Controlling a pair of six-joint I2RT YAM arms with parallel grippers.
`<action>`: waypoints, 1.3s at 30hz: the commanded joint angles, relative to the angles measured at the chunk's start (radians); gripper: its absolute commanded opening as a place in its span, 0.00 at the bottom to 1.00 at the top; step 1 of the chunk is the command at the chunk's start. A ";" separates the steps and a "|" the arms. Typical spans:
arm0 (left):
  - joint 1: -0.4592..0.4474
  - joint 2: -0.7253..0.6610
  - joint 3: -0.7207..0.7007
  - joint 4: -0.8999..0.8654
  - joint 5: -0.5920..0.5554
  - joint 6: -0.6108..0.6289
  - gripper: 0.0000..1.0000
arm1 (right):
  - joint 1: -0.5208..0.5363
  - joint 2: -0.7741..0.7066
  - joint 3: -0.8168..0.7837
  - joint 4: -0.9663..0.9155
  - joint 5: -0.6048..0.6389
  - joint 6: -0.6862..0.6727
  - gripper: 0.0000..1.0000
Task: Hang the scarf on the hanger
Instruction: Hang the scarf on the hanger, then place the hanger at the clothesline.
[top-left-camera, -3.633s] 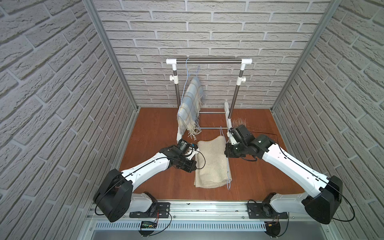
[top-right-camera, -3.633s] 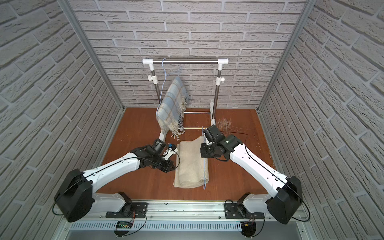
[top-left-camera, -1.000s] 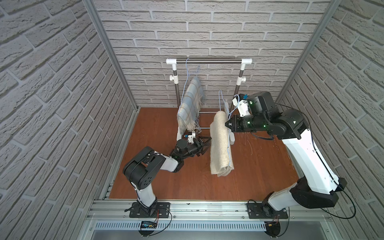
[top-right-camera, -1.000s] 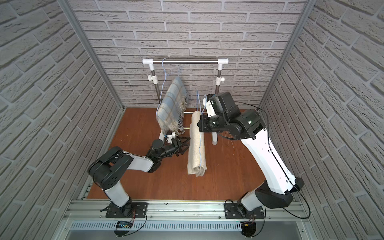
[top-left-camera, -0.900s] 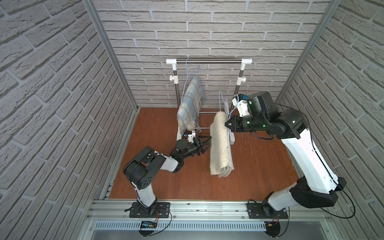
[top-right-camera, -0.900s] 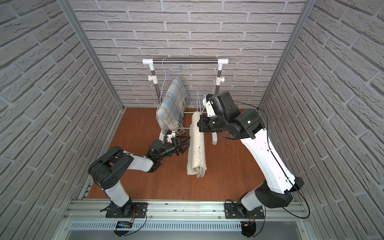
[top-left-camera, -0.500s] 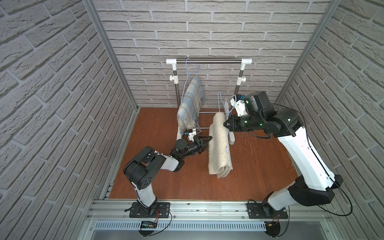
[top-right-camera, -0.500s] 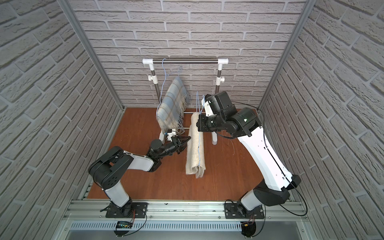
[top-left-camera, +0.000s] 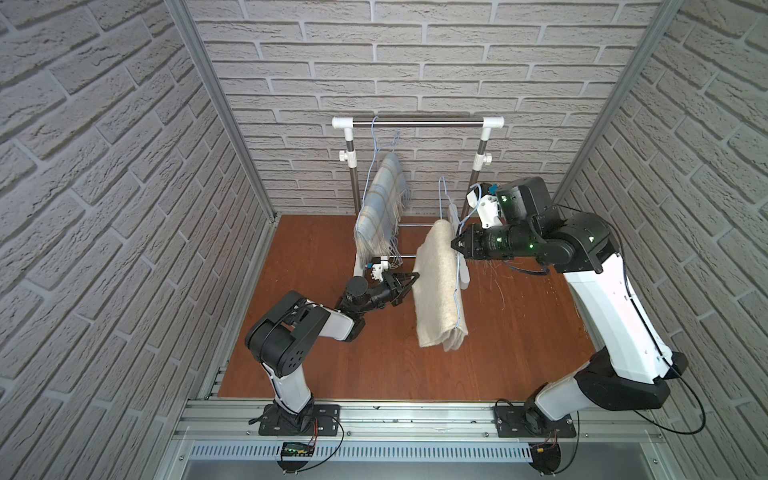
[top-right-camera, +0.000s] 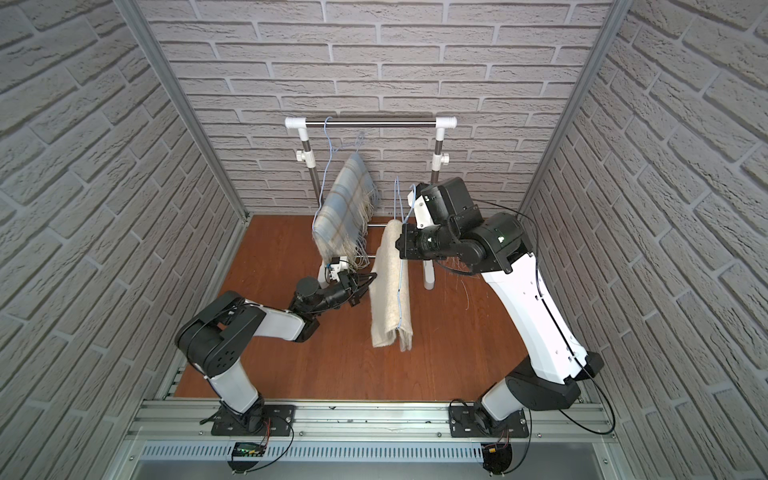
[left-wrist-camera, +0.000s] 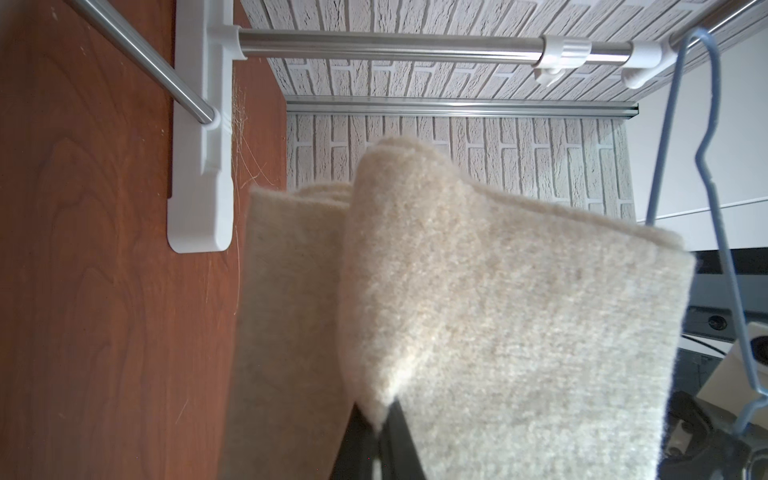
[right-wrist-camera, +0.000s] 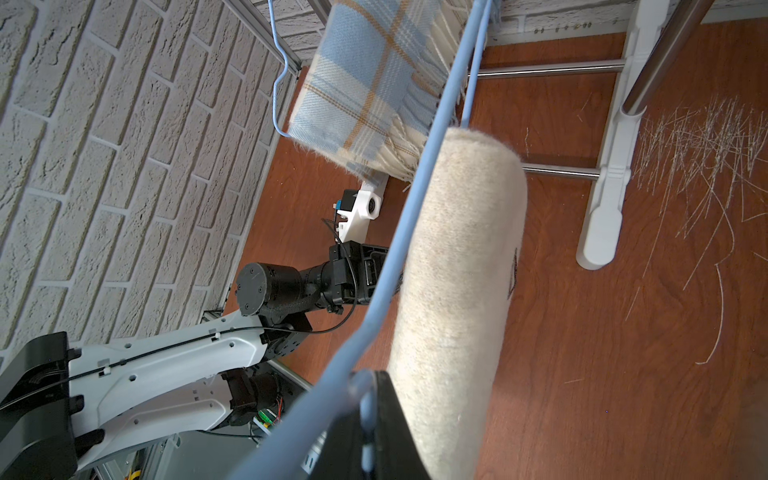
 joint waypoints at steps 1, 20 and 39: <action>0.026 0.043 0.007 0.021 0.068 0.049 0.00 | -0.005 -0.002 0.036 0.021 -0.030 0.021 0.03; 0.007 0.110 0.023 -0.033 0.068 0.104 0.00 | -0.017 0.033 0.112 -0.016 -0.047 0.027 0.03; 0.079 -0.471 0.165 -1.070 -0.020 0.549 0.98 | -0.017 0.084 0.104 -0.039 -0.029 0.028 0.03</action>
